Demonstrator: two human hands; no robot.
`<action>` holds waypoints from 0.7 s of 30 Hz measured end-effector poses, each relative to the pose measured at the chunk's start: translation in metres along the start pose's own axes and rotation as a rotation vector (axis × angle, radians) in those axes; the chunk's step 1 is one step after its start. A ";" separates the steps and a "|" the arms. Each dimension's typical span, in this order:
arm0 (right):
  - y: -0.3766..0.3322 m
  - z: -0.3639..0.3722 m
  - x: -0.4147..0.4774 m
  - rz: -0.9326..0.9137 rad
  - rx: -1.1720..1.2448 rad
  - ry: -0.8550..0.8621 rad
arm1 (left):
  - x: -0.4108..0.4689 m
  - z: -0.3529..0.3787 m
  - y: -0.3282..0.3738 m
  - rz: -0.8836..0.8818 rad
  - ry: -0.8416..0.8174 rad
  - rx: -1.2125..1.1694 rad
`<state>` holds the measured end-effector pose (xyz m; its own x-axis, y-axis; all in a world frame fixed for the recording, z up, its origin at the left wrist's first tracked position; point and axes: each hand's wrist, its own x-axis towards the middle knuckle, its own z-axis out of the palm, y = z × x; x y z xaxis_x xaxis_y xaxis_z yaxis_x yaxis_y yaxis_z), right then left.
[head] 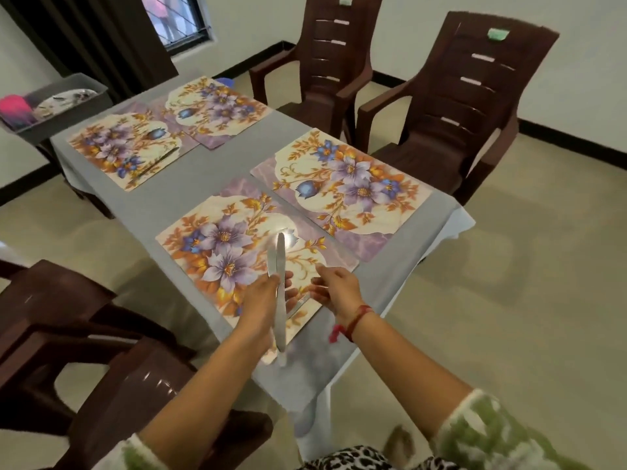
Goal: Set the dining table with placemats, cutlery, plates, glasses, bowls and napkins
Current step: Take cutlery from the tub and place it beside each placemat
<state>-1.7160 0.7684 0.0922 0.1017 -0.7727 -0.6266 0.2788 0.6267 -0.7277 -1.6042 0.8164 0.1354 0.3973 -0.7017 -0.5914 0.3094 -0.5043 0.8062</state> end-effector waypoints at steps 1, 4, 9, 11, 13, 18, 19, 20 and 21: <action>-0.011 -0.009 -0.006 0.004 -0.041 -0.106 | 0.000 0.019 0.001 0.030 -0.002 -0.041; -0.040 -0.041 -0.013 -0.062 -0.174 -0.288 | 0.001 0.077 0.001 0.146 -0.003 -0.058; -0.107 -0.138 0.012 -0.312 -0.411 -0.142 | -0.004 0.202 -0.004 0.162 -0.049 -0.124; -0.139 -0.181 0.024 -0.347 -0.455 -0.135 | -0.010 0.256 -0.005 0.152 -0.054 -0.177; -0.165 -0.213 0.030 -0.403 -0.503 -0.126 | -0.012 0.298 -0.002 0.165 -0.032 -0.178; -0.221 -0.266 0.057 -0.376 -0.525 -0.130 | -0.013 0.369 0.015 0.194 0.001 -0.185; -0.231 -0.272 0.066 -0.363 -0.551 -0.147 | -0.009 0.377 0.020 0.199 0.018 -0.201; -0.241 -0.279 0.075 -0.339 -0.583 -0.180 | -0.004 0.385 0.024 0.202 0.036 -0.217; -0.250 -0.286 0.084 -0.310 -0.616 -0.220 | 0.002 0.392 0.028 0.204 0.047 -0.231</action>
<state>-2.0501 0.5759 0.1414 0.3132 -0.8857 -0.3428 -0.2565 0.2686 -0.9285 -1.9335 0.6037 0.1633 0.5095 -0.7497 -0.4223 0.4053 -0.2238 0.8864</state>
